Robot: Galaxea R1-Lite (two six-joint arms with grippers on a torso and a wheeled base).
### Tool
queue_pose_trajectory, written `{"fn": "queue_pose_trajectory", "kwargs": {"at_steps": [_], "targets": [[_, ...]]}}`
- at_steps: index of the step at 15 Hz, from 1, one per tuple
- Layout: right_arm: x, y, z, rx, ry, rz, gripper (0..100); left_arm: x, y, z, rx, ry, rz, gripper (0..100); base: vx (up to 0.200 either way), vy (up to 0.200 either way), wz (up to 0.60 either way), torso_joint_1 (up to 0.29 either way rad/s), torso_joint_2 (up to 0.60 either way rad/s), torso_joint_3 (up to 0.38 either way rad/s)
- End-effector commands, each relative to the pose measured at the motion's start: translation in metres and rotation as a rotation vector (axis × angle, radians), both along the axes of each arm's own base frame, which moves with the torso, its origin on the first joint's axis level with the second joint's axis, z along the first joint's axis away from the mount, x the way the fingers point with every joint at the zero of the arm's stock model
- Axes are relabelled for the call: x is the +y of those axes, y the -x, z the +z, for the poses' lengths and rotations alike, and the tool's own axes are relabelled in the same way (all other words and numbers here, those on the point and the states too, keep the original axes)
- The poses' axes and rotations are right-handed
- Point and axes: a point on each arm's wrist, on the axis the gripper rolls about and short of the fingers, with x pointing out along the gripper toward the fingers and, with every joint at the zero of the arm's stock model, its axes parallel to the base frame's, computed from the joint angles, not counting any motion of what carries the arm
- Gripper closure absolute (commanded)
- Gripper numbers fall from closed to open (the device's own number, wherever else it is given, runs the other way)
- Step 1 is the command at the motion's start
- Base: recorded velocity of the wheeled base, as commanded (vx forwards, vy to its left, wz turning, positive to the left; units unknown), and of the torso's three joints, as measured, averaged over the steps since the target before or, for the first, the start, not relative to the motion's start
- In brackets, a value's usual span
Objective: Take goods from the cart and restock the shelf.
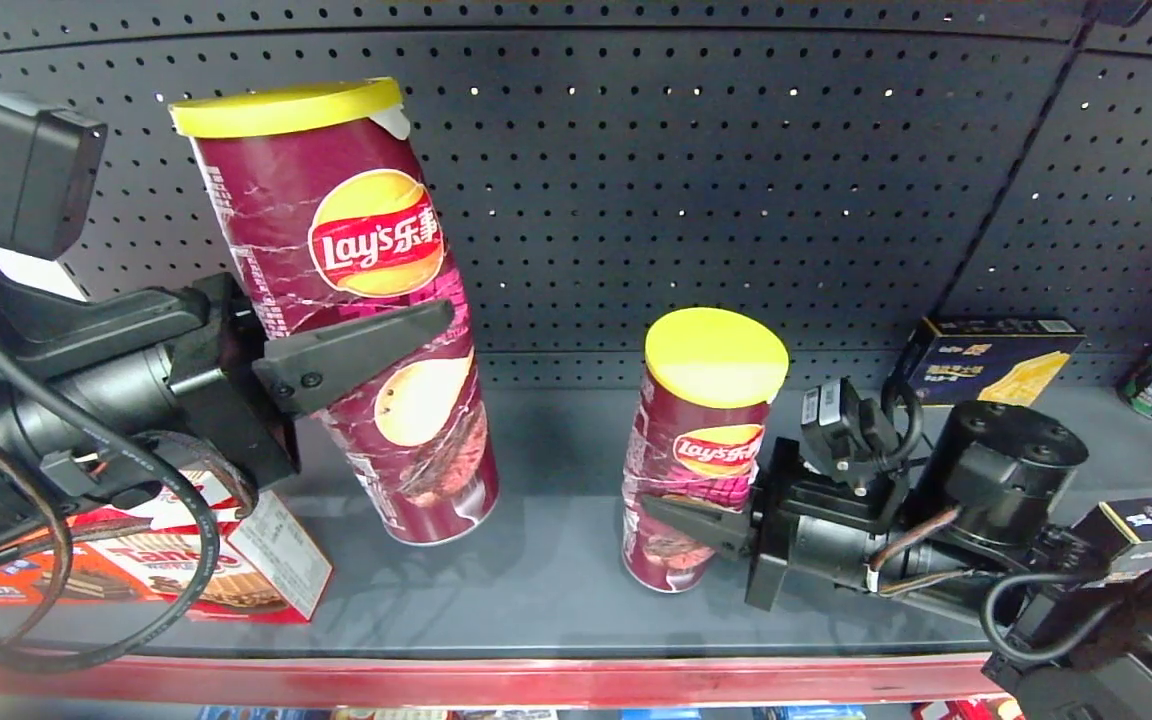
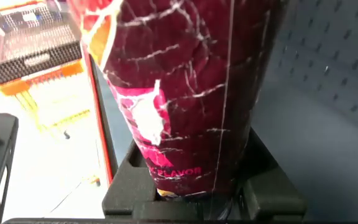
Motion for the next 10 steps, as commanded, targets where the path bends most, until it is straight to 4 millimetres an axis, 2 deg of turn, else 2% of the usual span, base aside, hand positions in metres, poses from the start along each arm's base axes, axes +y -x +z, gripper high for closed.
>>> {"fn": "queue_pose_trajectory", "kwargs": {"at_steps": [1, 10], "targets": [[0.002, -0.006, -0.014, 0.036, 0.026, -0.003, 100, 0.0, 0.0, 0.0, 0.0, 0.001, 0.004, 100, 0.0, 0.0, 0.0, 0.0, 0.0, 0.0], [0.006, -0.012, -0.028, 0.052, 0.043, 0.009, 100, 0.001, 0.0, -0.001, 0.003, 0.011, 0.015, 100, 0.0, 0.0, 0.0, 0.0, 0.0, 0.0]]}}
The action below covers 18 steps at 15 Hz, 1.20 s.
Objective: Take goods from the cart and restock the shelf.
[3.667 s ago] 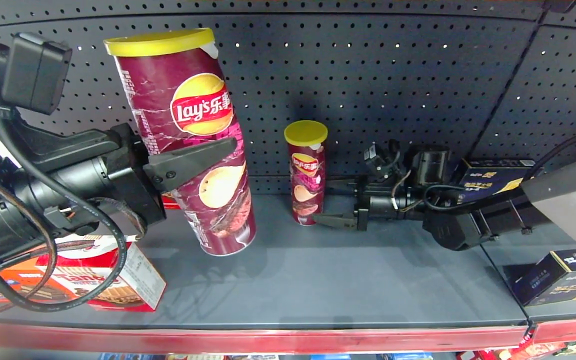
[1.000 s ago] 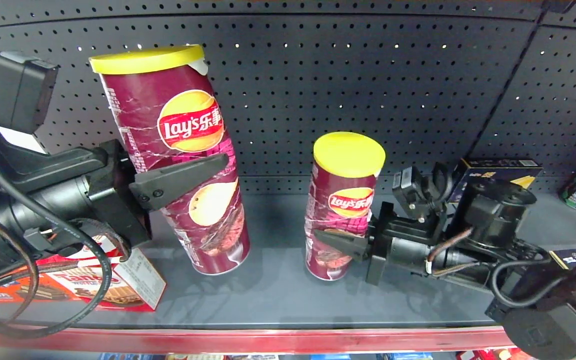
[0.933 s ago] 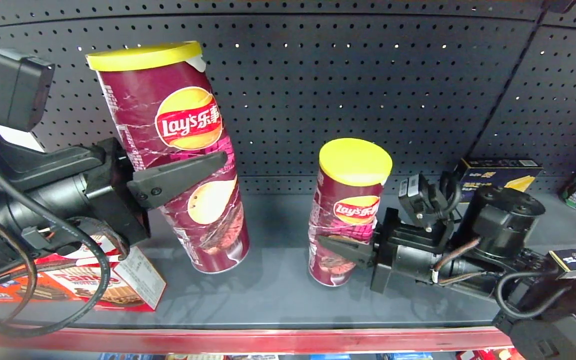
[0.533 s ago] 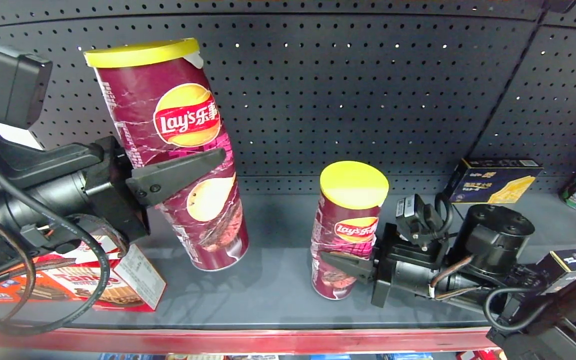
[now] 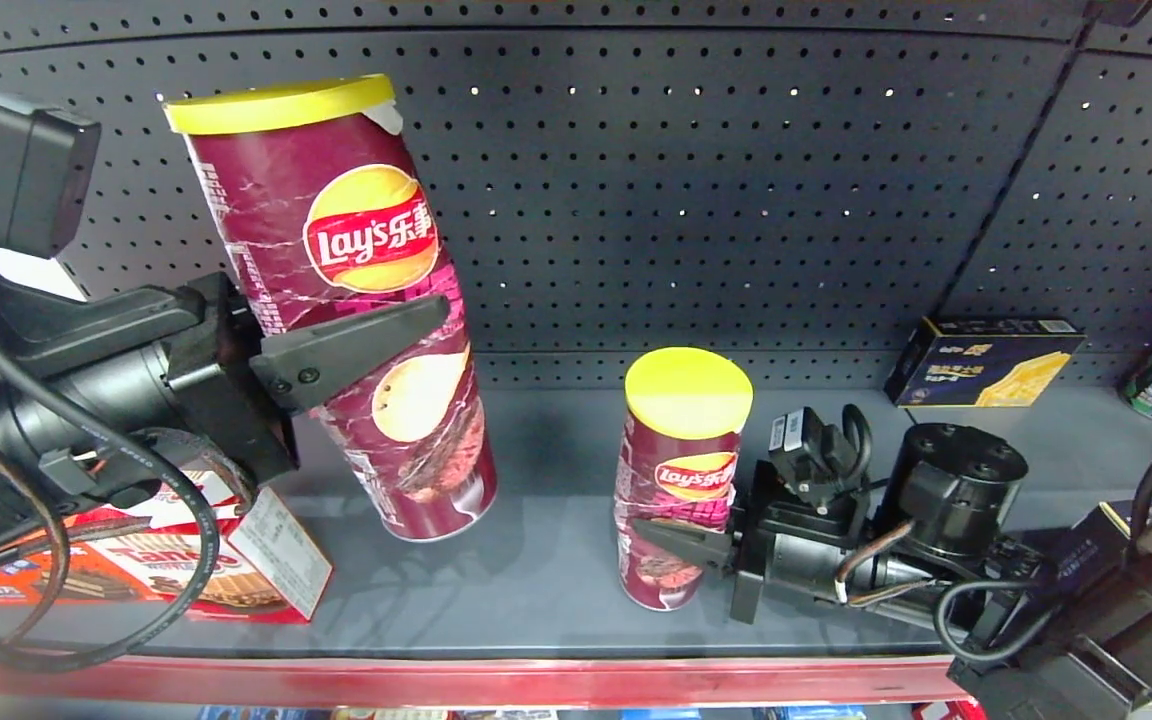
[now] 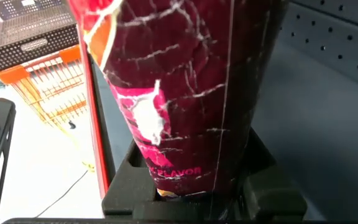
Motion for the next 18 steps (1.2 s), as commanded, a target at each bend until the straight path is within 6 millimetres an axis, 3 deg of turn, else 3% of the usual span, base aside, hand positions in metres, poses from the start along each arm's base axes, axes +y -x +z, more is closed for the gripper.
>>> {"fn": "queue_pose_trajectory", "kwargs": {"at_steps": [1, 5, 6, 10, 13, 18], "targets": [[0.003, -0.002, -0.007, 0.015, 0.011, 0.003, 100, 0.0, 0.0, 0.0, 0.001, 0.002, 0.001, 100, 0.0, 0.0, 0.0, 0.0, 0.0, 0.0], [0.005, -0.003, -0.012, 0.018, 0.017, 0.002, 100, 0.0, 0.0, 0.0, 0.001, 0.002, 0.001, 100, 0.0, 0.0, 0.0, 0.0, 0.0, 0.0], [0.005, -0.003, -0.012, 0.019, 0.019, 0.0, 0, 0.0, 0.0, -0.001, 0.002, 0.001, 0.001, 100, 0.0, 0.0, 0.0, 0.0, 0.0, 0.0], [-0.002, 0.004, 0.0, -0.008, 0.001, -0.012, 0, 0.0, 0.0, -0.001, 0.001, 0.0, 0.002, 100, 0.0, 0.0, 0.0, 0.0, 0.0, 0.0], [-0.018, 0.023, 0.016, -0.033, -0.017, -0.021, 0, 0.0, 0.0, 0.0, 0.0, 0.001, 0.002, 100, 0.0, 0.0, 0.0, 0.0, 0.0, 0.0], [-0.069, 0.066, 0.036, -0.07, -0.039, -0.101, 0, 0.0, 0.0, 0.0, 0.0, 0.001, 0.002, 100, 0.0, 0.0, 0.0, 0.0, 0.0, 0.0]]}}
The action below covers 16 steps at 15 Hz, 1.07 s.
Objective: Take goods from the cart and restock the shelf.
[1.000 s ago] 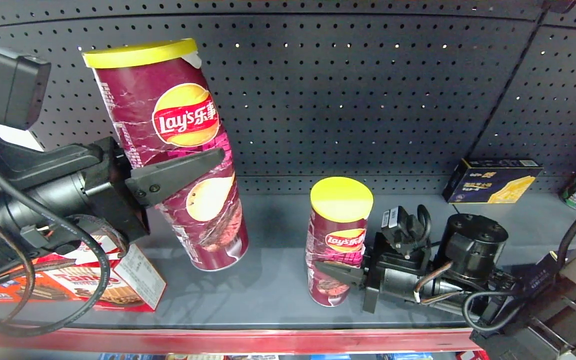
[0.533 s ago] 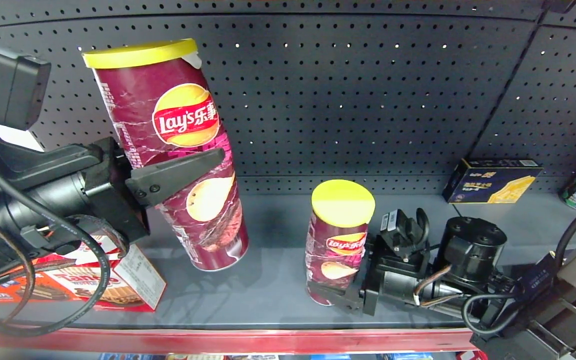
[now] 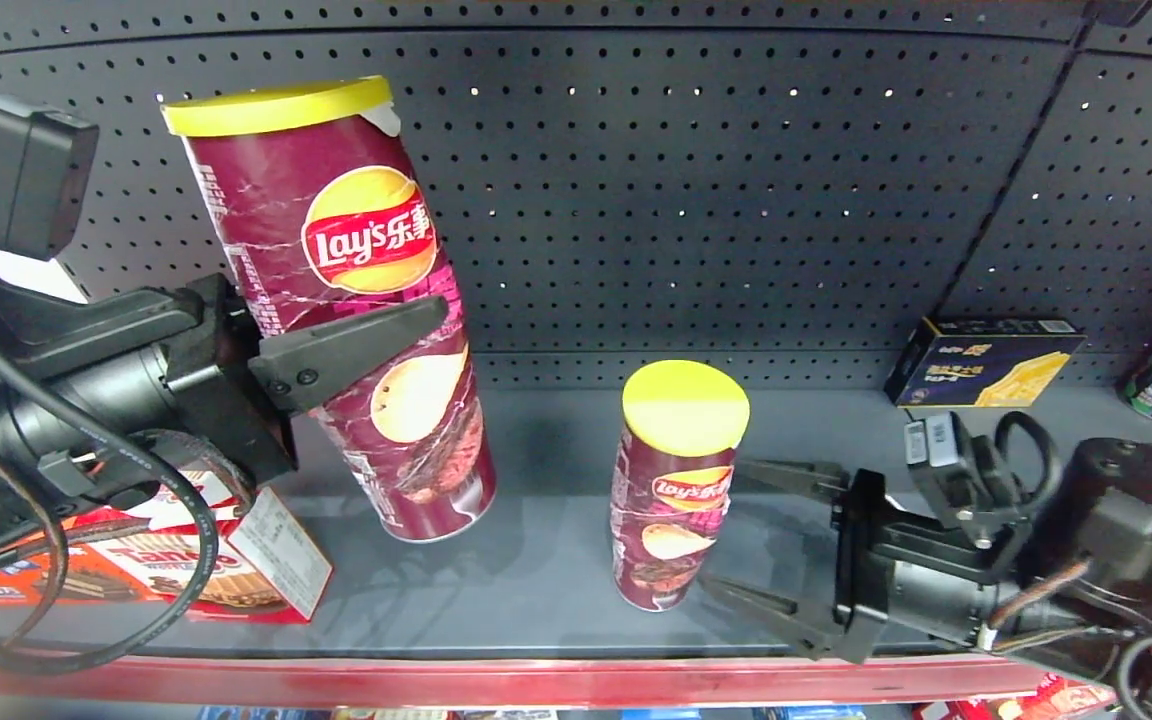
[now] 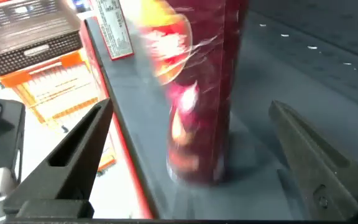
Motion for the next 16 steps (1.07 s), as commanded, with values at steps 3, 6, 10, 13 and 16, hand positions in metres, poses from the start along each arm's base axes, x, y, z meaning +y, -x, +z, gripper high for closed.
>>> {"fn": "queue_pose_trajectory", "kwargs": {"at_steps": [3, 6, 10, 13, 16], "targets": [[-0.057, 0.039, 0.021, -0.075, -0.045, -0.146, 0, 0.001, 0.001, 0.001, -0.002, 0.001, 0.0, 100, 0.0, 0.0, 0.0, 0.0, 0.0, 0.0], [-0.077, 0.05, 0.036, -0.138, -0.078, -0.229, 0, 0.003, 0.008, 0.0, 0.001, 0.0, 0.0, 100, 0.0, 0.0, 0.0, 0.0, 0.0, 0.0], [-0.107, 0.085, 0.043, -0.152, -0.097, -0.428, 0, 0.008, 0.019, -0.006, 0.011, -0.003, 0.011, 100, 0.0, 0.0, 0.0, 0.0, 0.0, 0.0], [-0.129, 0.121, 0.033, -0.072, -0.077, -0.71, 0, 0.01, 0.023, -0.007, 0.009, 0.0, 0.026, 100, 0.0, 0.0, 0.0, 0.0, 0.0, 0.0], [-0.138, 0.161, 0.013, 0.012, -0.118, -0.923, 0, 0.009, 0.022, -0.001, -0.01, 0.008, 0.024, 100, 0.0, 0.0, 0.0, 0.0, 0.0, 0.0]]}}
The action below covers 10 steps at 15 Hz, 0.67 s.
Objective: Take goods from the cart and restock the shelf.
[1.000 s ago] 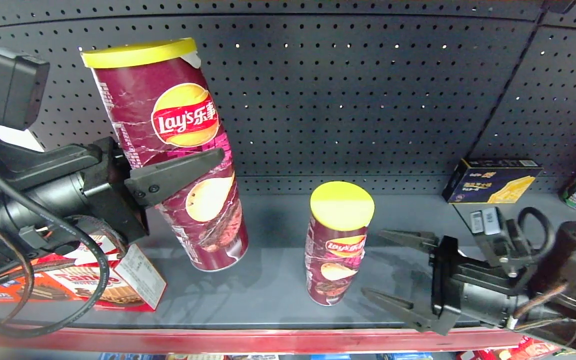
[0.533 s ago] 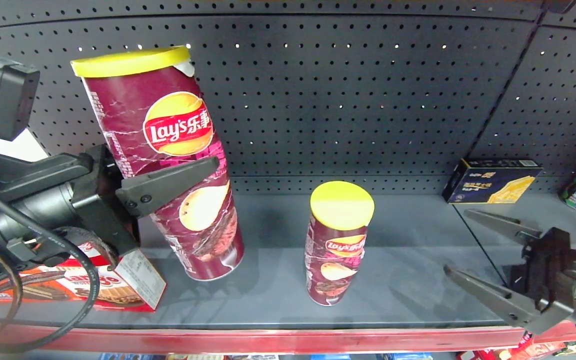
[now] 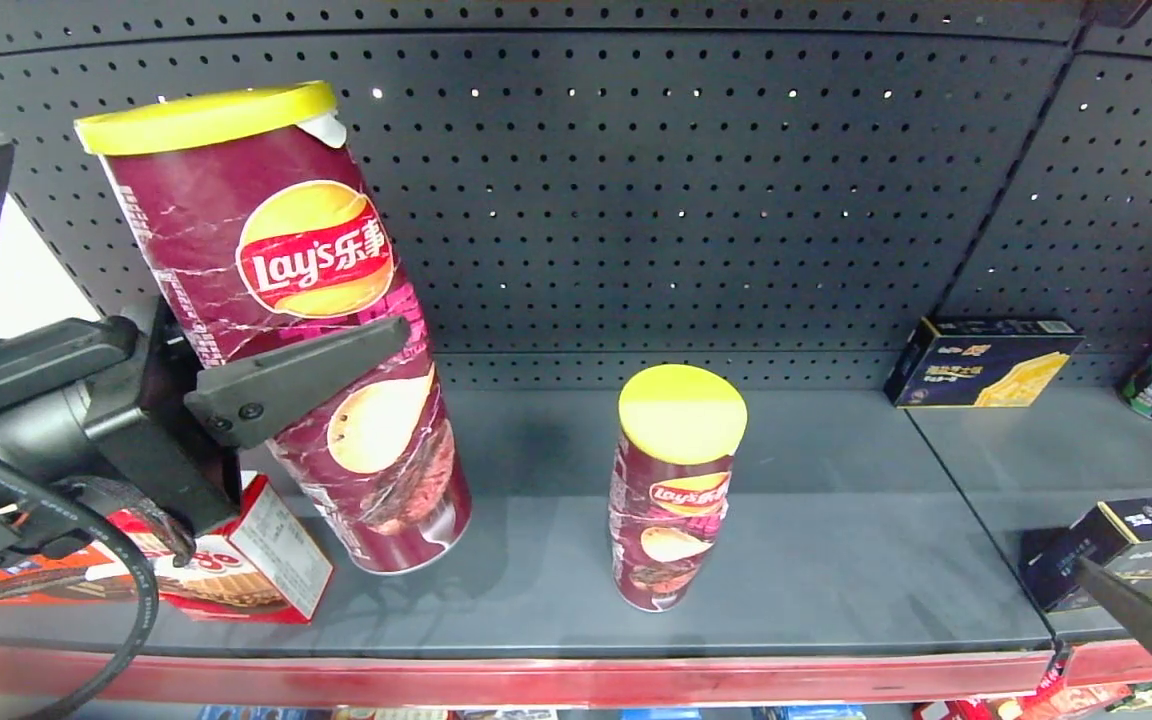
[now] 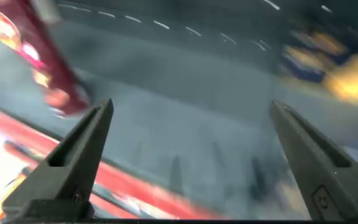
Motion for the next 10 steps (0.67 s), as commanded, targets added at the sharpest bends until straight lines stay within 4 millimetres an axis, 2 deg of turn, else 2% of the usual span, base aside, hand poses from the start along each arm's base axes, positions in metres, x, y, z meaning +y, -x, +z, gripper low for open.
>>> {"fn": "queue_pose_trajectory", "kwargs": {"at_steps": [1, 3, 4, 5, 6, 7, 10], "targets": [[-0.011, 0.047, -0.015, -0.03, -0.042, -0.295, 0, 0.0, 0.001, 0.001, -0.002, 0.0, -0.002, 100, 0.0, 0.0, 0.0, 0.0, 0.0, 0.0], [-0.013, 0.064, -0.031, 0.029, -0.044, -0.448, 0, 0.0, 0.001, -0.001, 0.003, 0.0, -0.003, 100, 0.0, 0.0, 0.0, 0.0, 0.0, 0.0], [-0.011, 0.08, -0.044, 0.034, -0.067, -0.482, 0, 0.0, 0.001, -0.001, 0.003, -0.002, -0.005, 100, 0.0, 0.0, 0.0, 0.0, 0.0, 0.0], [-0.011, 0.087, -0.051, 0.036, -0.069, -0.499, 0, 0.0, 0.001, -0.001, 0.002, -0.002, -0.005, 100, 0.0, 0.0, 0.0, 0.0, 0.0, 0.0], [-0.01, 0.099, -0.069, 0.043, -0.073, -0.574, 0, -0.001, 0.001, -0.001, 0.003, -0.002, -0.007, 100, 0.0, 0.0, 0.0, 0.0, 0.0, 0.0], [-0.012, 0.098, -0.073, 0.039, -0.084, -0.649, 0, -0.001, 0.001, -0.001, 0.005, -0.001, -0.007, 100, 0.0, 0.0, 0.0, 0.0, 0.0, 0.0], [-0.014, 0.096, -0.081, 0.036, -0.096, -0.719, 0, 0.0, 0.002, -0.002, 0.006, -0.002, -0.007, 100, 0.0, 0.0, 0.0, 0.0, 0.0, 0.0]]}}
